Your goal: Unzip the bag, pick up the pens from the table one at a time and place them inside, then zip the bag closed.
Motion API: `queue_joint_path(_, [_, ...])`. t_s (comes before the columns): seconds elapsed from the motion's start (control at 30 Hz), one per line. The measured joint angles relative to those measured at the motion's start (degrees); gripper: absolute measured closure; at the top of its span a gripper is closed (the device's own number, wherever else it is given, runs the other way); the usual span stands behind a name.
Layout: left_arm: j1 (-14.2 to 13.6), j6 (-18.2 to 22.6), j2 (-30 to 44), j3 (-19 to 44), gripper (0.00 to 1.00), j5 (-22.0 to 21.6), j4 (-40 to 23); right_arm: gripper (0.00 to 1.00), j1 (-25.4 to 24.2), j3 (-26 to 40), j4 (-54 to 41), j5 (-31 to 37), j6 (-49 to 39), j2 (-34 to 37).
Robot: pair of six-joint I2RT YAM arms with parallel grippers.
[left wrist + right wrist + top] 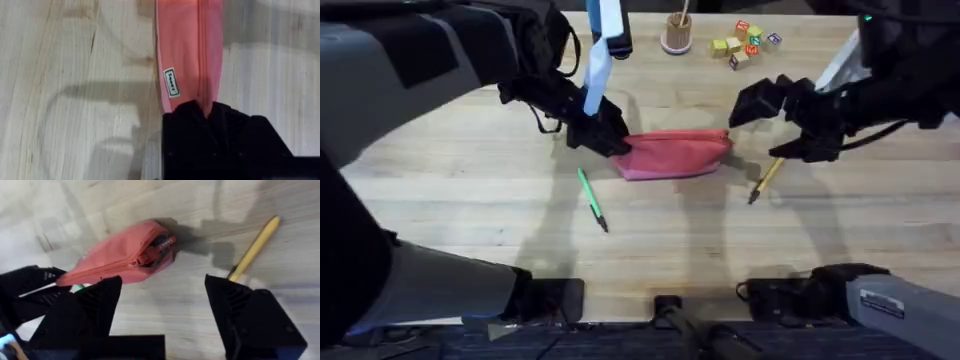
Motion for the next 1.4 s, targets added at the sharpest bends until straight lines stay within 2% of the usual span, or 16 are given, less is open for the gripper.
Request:
queue_joint_path(0.1, [0.0,0.0,0.0,0.0,0.958,0.0,0.0,0.005,0.0,0.0,0.3,-0.6,-2.2,2.0])
queue_joint_path(0.27, [0.0,0.0,0.0,0.0,0.958,0.0,0.0,0.005,0.0,0.0,5.3,-6.9,-7.2,7.4])
queue_joint_path(0.57, [0.0,0.0,0.0,0.0,0.958,0.0,0.0,0.005,0.0,0.0,6.8,-13.3,-11.3,14.9])
queue_joint_path(0.97, [0.0,0.0,0.0,0.0,0.958,0.0,0.0,0.034,0.0,0.0,13.2,-14.8,-12.1,17.0])
queue_joint_path(1.03, [0.0,0.0,0.0,0.0,0.958,0.0,0.0,0.067,0.0,0.0,13.1,-15.0,-12.0,17.0])
queue_joint_path(1.13, [0.0,0.0,0.0,0.0,0.958,0.0,0.0,0.176,0.0,0.0,12.7,-15.7,-12.0,17.0])
queue_joint_path(1.17, [0.0,0.0,0.0,0.0,0.958,0.0,0.0,0.217,0.0,0.0,12.5,-15.9,-12.0,17.0])
queue_joint_path(1.2, [0.0,0.0,0.0,0.0,0.958,0.0,0.0,0.344,0.0,0.0,12.3,-16.1,-12.0,17.0])
queue_joint_path(1.4, [0.0,0.0,0.0,0.0,0.958,0.0,0.0,0.541,0.0,0.0,12.3,-16.0,-12.0,17.0])
